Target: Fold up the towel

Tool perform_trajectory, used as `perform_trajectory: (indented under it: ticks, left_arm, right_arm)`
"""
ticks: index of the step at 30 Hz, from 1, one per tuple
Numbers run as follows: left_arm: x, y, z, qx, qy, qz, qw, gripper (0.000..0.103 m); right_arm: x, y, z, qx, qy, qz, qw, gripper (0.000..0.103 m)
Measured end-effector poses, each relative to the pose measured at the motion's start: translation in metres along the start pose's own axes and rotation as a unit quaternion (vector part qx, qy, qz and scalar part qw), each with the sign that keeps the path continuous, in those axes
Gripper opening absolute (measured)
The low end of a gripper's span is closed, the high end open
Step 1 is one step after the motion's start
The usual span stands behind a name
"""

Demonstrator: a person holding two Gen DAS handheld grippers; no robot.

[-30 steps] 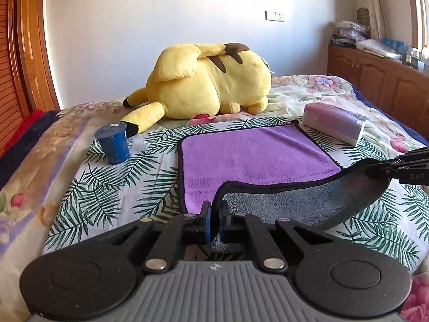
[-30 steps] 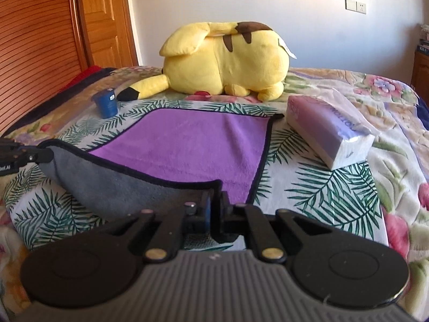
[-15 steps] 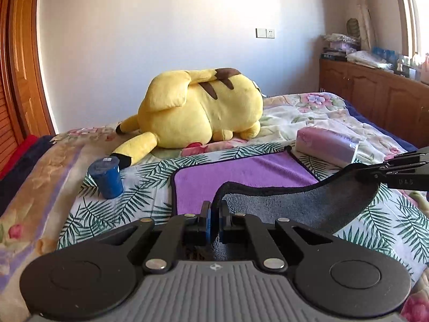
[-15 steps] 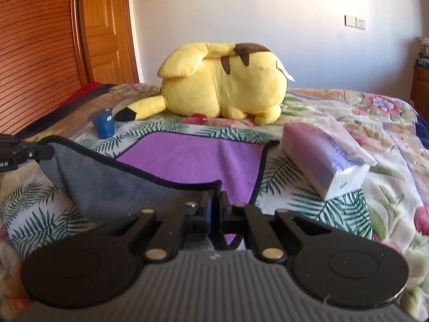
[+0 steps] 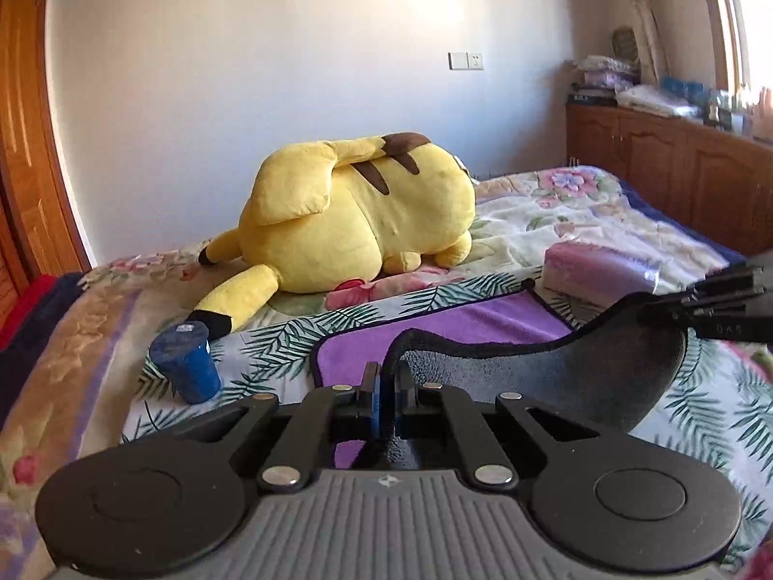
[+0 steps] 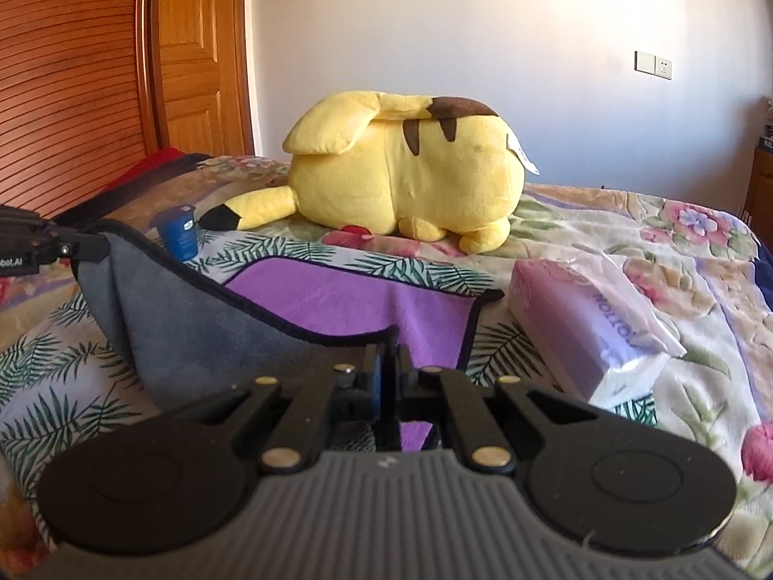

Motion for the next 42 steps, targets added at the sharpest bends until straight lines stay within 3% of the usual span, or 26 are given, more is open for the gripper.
perform_trajectory:
  ticks: [9,26,42]
  left_arm:
    - [0.026,-0.003,0.014,0.012,-0.005,0.007,0.9999,0.005]
    - [0.058,-0.032,0.028,0.027,-0.037,-0.025,0.9986,0.005]
    - [0.109,-0.033,0.04,0.032,-0.052,-0.015,0.998,0.005]
  right_arm:
    - [0.023,-0.003,-0.01,-0.008,0.006,0.004,1.0,0.005]
    - [0.053,-0.039,-0.02,-0.027,0.022,-0.034,0.999,0.005]
    - [0.093,-0.046,-0.03,-0.047,0.031,-0.052,0.997,0.005]
Point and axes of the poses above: each gripper's, at about its wrist camera, not at the fingertips, and x roughly the way its jaws point, z to its left, y to its underside, the point moved 7 cm from there along x, roughly the way its jaws point, and after that the axes turned 6 degrees about -z, right-handed, at the moved point
